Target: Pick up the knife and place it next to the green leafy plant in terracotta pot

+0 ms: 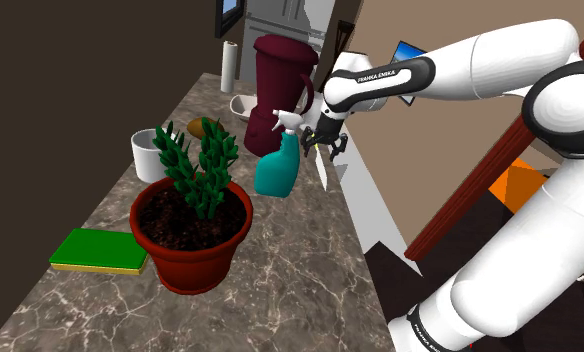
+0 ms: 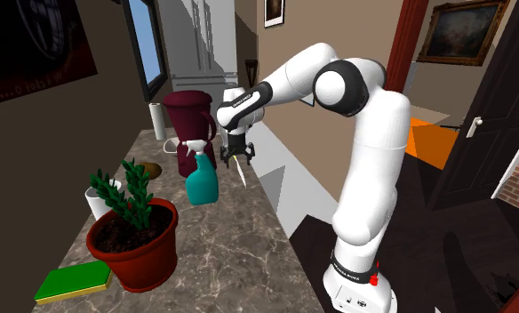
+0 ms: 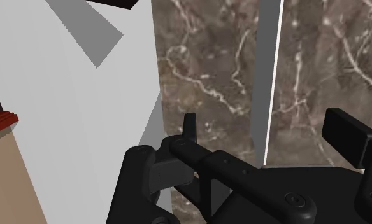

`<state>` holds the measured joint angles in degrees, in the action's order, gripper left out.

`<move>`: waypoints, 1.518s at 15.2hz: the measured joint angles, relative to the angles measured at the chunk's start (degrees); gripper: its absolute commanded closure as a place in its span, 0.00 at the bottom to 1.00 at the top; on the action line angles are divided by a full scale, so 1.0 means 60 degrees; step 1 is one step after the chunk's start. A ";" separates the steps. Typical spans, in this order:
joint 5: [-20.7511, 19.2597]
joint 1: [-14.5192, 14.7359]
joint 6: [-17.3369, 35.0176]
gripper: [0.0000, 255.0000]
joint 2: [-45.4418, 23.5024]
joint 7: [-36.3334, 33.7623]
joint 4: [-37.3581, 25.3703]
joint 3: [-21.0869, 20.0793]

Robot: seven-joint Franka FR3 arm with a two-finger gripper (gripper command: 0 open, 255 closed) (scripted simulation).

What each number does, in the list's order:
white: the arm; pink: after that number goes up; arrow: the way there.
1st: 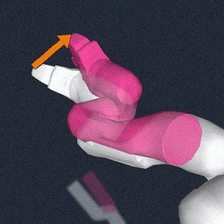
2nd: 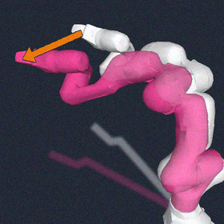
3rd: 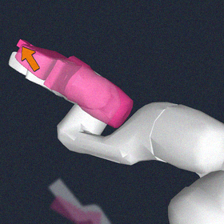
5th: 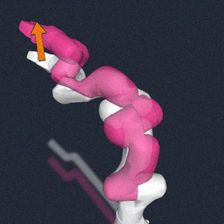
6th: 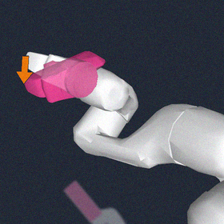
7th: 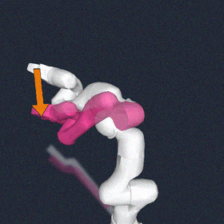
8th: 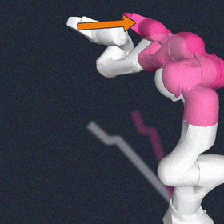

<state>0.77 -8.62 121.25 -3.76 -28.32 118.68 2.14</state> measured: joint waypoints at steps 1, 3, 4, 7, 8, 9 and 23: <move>0.0001 0.0000 0.0011 0.00 -0.0009 0.0001 0.0000 0.0000; 0.0001 -0.0001 0.0020 0.00 -0.0017 0.0003 0.0000 0.0001; 0.0001 -0.0001 0.0022 0.00 -0.0019 0.0003 -0.0001 0.0001; 0.0001 -0.0001 0.0022 1.00 -0.0019 0.0003 0.0000 0.0001; 0.0001 -0.0001 0.0022 1.00 -0.0019 0.0003 0.0000 0.0001; 0.0001 -0.0001 0.0022 1.00 -0.0019 0.0003 0.0000 0.0001; -0.0017 0.0001 -0.0838 1.00 0.0274 -0.0018 -0.0573 0.0001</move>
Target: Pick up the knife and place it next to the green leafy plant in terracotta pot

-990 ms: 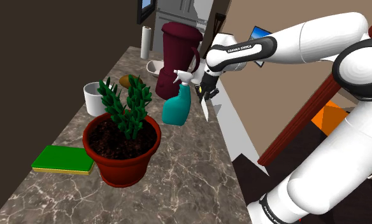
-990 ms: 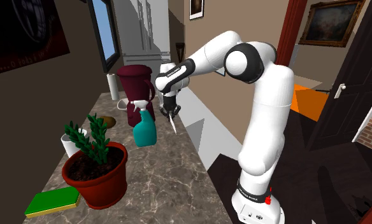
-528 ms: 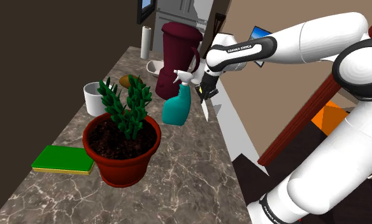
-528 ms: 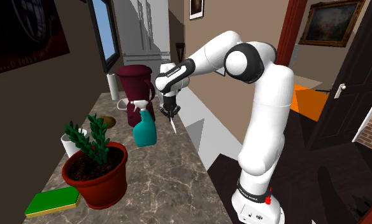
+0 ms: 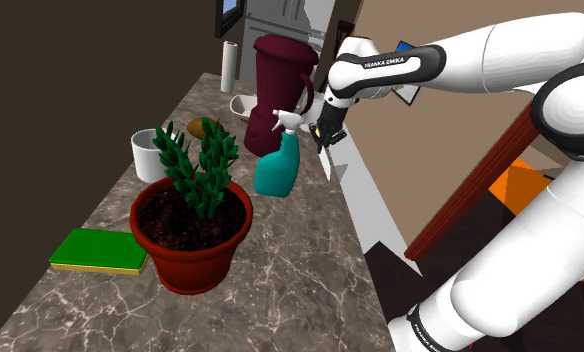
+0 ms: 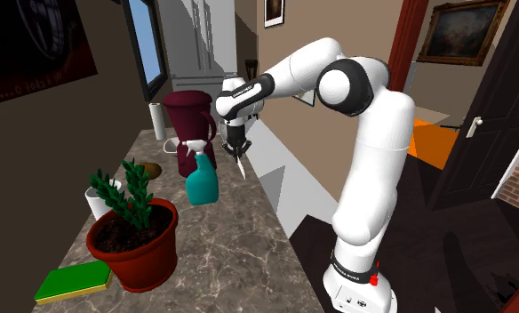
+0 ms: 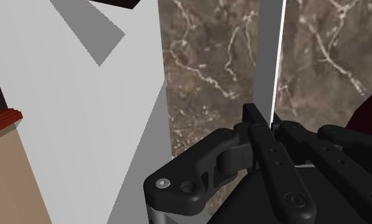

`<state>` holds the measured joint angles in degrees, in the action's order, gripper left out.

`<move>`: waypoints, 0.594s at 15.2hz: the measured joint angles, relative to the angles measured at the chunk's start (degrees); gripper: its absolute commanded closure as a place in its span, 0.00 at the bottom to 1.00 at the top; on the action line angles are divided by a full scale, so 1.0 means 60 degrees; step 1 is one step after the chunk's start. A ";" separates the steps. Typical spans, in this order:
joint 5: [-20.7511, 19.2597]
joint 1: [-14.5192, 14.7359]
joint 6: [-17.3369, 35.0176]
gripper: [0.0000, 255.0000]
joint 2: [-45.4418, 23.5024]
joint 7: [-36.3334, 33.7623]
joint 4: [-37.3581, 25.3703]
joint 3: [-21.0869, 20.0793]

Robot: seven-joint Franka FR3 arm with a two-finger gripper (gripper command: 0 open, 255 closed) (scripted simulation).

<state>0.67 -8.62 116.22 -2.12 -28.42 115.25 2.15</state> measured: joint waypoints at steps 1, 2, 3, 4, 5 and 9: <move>-0.0003 0.0000 -0.0111 1.00 0.0058 -0.0002 -0.0052 0.0000; -0.0006 -0.0003 -0.0246 1.00 0.0112 0.0002 -0.0133 0.0003; -0.0009 0.0007 -0.0369 1.00 0.0153 -0.0022 -0.0216 -0.0006; -0.0010 0.0007 -0.0498 1.00 0.0188 -0.0021 -0.0310 -0.0006; -0.0013 0.0016 -0.0618 1.00 0.0236 -0.0043 -0.0382 -0.0015; -0.0018 -0.0005 -0.1086 1.00 0.0319 -0.0006 -0.0766 0.0006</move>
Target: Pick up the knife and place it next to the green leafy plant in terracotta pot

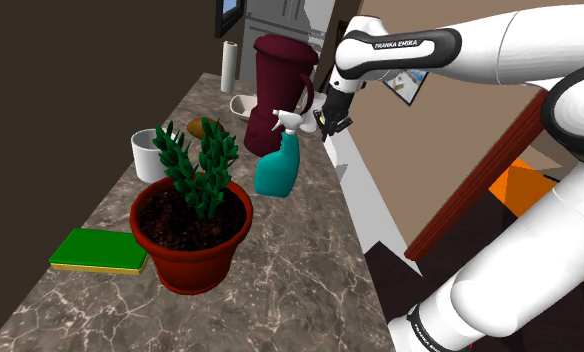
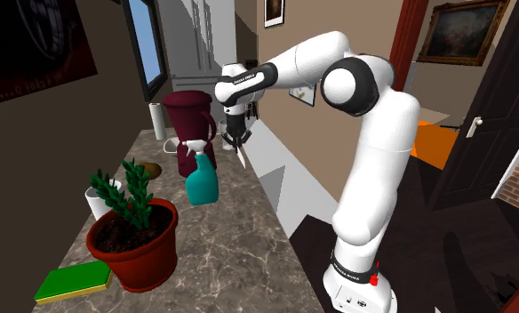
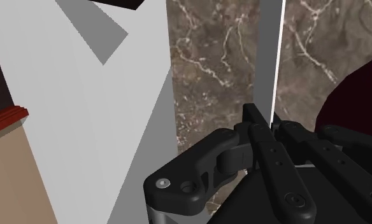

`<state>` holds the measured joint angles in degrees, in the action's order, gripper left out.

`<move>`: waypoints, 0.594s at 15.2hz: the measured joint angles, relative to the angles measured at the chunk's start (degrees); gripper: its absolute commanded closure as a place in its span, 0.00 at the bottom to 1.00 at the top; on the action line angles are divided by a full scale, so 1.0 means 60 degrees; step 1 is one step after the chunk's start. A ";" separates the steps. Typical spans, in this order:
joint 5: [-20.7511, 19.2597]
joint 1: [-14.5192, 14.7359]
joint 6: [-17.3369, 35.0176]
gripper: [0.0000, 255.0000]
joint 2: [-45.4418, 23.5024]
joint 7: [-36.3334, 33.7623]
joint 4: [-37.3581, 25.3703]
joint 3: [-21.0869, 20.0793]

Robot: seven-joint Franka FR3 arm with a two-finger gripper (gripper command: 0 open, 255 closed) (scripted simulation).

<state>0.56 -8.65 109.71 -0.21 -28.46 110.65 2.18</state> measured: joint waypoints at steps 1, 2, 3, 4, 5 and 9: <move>-0.0001 0.0005 -0.0130 1.00 0.0028 -0.0014 -0.0103 -0.0005; -0.0003 0.0003 -0.0268 1.00 0.0067 -0.0011 -0.0202 -0.0003; -0.0003 0.0000 -0.0381 1.00 0.0047 -0.0006 -0.0336 0.0000; -0.0004 0.0008 -0.0516 1.00 0.0076 -0.0024 -0.0441 -0.0008; -0.0004 0.0018 -0.0627 1.00 0.0088 -0.0045 -0.0541 -0.0018; -0.0009 0.0006 -0.1144 1.00 0.0147 -0.0024 -0.0998 -0.0005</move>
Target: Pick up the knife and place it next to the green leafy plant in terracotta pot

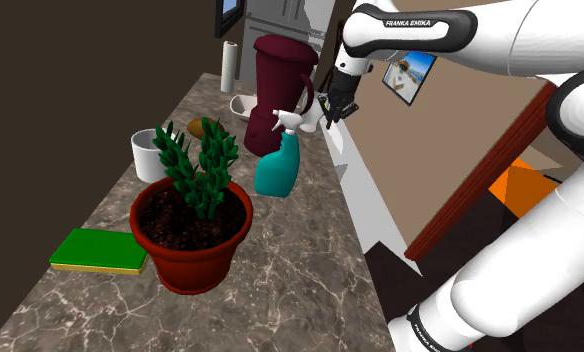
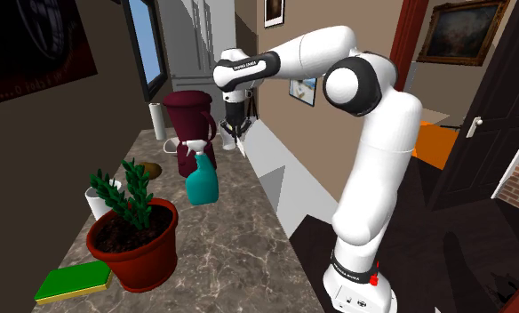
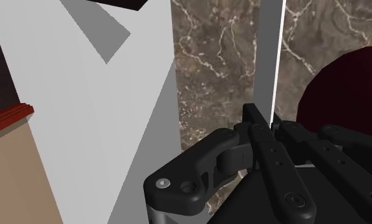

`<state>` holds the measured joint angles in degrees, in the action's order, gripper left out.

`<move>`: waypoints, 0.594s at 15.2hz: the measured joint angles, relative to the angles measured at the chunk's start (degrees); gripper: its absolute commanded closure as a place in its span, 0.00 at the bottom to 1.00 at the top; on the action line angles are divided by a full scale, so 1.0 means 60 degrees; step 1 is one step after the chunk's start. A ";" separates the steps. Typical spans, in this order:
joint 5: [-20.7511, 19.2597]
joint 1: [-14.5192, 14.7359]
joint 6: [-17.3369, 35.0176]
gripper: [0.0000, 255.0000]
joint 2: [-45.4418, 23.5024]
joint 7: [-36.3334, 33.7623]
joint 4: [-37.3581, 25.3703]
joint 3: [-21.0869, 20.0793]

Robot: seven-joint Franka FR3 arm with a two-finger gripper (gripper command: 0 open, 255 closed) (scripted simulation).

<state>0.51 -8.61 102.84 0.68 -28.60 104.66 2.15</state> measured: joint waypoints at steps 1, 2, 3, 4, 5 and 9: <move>0.0001 0.0011 -0.0140 1.00 -0.0009 -0.0024 -0.0150 -0.0011; 0.0000 0.0004 -0.0281 1.00 -0.0026 -0.0011 -0.0307 -0.0004; 0.0000 0.0005 -0.0392 1.00 -0.0018 -0.0016 -0.0410 -0.0005; 0.0000 0.0008 -0.0509 1.00 -0.0014 -0.0022 -0.0523 -0.0009; -0.0001 0.0001 -0.0640 1.00 -0.0014 -0.0006 -0.0652 -0.0001; 0.0000 -0.0004 -0.1153 1.00 -0.0062 -0.0001 -0.1214 0.0004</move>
<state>0.51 -8.64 95.93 0.31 -28.61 97.38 2.18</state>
